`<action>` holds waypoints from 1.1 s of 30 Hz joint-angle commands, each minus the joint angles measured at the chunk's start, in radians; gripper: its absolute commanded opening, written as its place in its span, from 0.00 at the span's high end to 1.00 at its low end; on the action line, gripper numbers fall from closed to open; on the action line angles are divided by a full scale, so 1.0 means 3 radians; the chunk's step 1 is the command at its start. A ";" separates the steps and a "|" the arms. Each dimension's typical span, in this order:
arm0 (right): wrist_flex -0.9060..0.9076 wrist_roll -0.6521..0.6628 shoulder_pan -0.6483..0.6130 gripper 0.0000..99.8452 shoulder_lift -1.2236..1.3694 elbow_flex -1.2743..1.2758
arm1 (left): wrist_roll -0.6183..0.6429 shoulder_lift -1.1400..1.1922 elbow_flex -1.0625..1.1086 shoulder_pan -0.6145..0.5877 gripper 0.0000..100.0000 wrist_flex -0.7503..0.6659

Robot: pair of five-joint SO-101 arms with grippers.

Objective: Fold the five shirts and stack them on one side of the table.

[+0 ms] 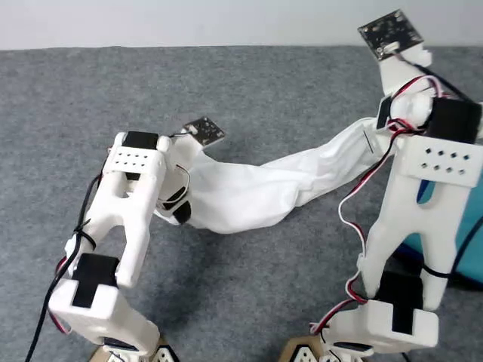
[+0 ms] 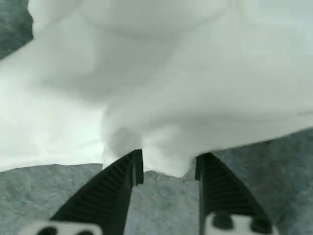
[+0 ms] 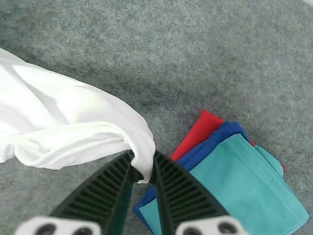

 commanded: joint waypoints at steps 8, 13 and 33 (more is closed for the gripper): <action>-0.0816 0.0010 0.0422 0.99 0.0049 -0.0164 | -0.0031 -0.0895 -0.0105 0.0404 0.82 0.0517; -0.0918 0.0020 0.0258 0.99 -0.0284 -0.0159 | -0.0015 -0.1013 -0.0095 0.0634 0.82 0.0588; -0.0852 0.0010 0.0146 0.99 -0.0222 -0.0143 | 0.0598 -0.0205 0.0494 0.1611 0.81 -0.0711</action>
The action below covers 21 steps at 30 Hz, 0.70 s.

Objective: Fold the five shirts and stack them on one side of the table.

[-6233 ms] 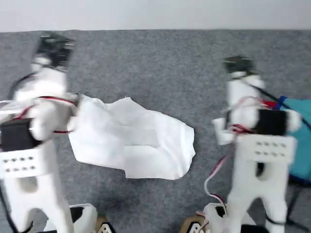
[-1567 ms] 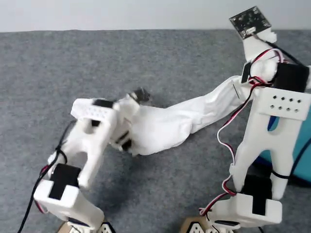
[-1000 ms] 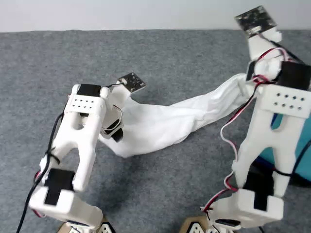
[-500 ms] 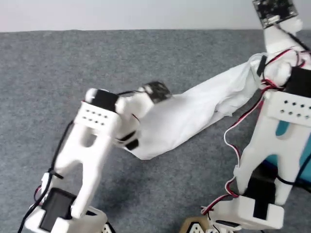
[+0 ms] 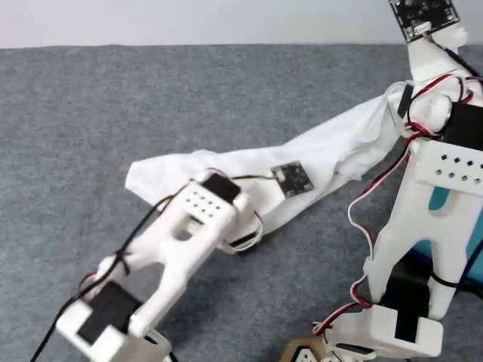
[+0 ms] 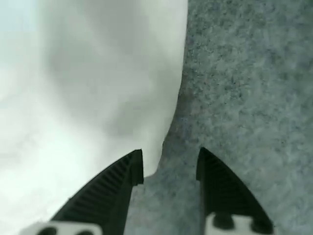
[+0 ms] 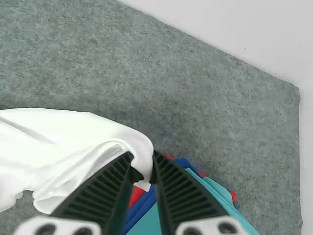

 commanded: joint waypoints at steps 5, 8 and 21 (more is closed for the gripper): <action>0.0038 0.0010 -0.0033 0.99 -0.0110 -0.0143 | 0.0113 0.0650 -0.0437 0.0010 0.81 -0.0107; 0.0156 0.0010 -0.0033 0.99 -0.0120 -0.0143 | 0.0276 0.0818 -0.0519 -0.0087 0.85 -0.0276; 0.0166 0.0015 -0.0023 0.99 -0.0361 -0.0159 | 0.0343 -0.0511 -0.0667 -0.0634 0.99 0.0240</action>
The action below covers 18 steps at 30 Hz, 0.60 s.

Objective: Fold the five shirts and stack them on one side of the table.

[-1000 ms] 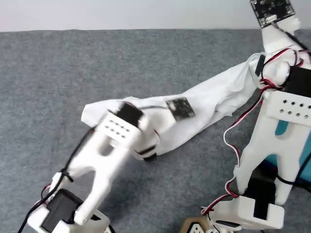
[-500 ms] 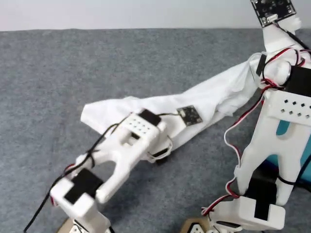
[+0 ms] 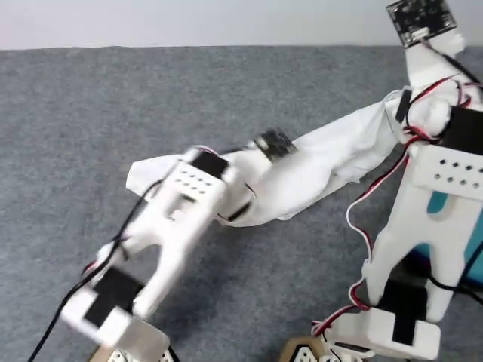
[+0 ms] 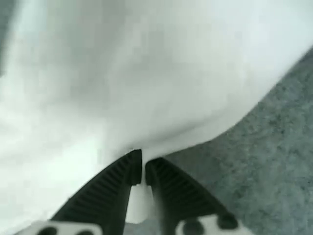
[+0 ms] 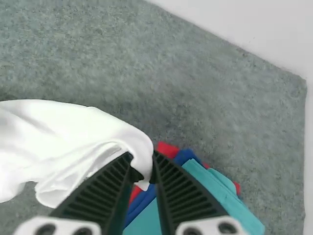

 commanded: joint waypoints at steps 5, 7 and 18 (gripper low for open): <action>-0.0146 0.0020 -0.0013 0.99 -0.0534 -0.0159 | -0.0327 -0.1146 -0.0151 -0.0665 0.99 0.0465; -0.0233 0.0026 -0.0013 0.99 -0.0657 -0.0159 | -0.0419 -0.1340 -0.0156 -0.0839 0.99 0.0604; -0.0407 0.0031 -0.0192 0.99 -0.1118 -0.0153 | -0.1181 -0.2521 -0.0141 -0.1069 0.99 0.1539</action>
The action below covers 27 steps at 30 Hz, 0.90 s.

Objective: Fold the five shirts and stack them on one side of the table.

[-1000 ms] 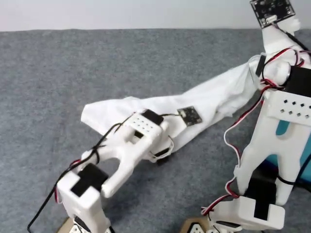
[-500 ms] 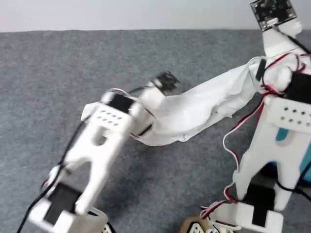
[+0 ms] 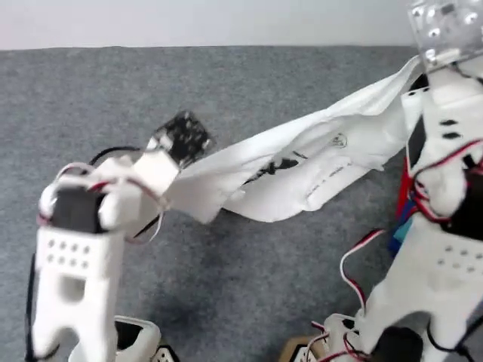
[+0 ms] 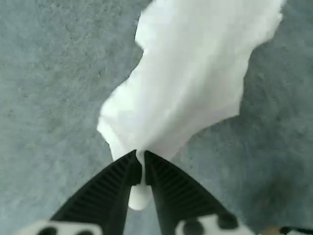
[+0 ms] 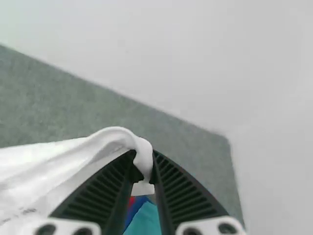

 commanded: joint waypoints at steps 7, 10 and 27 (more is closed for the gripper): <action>0.0320 0.0189 -0.0887 0.99 0.0079 0.0051 | -0.0271 -0.0118 -0.0008 -0.0138 0.99 0.0113; 0.0284 0.0169 -0.1092 0.99 0.0361 0.0286 | -0.0286 0.0205 0.0228 -0.0133 0.99 -0.0056; -0.0289 -0.0061 -0.0969 0.99 0.1772 0.0430 | -0.0322 0.1447 -0.0003 -0.0276 0.86 -0.0532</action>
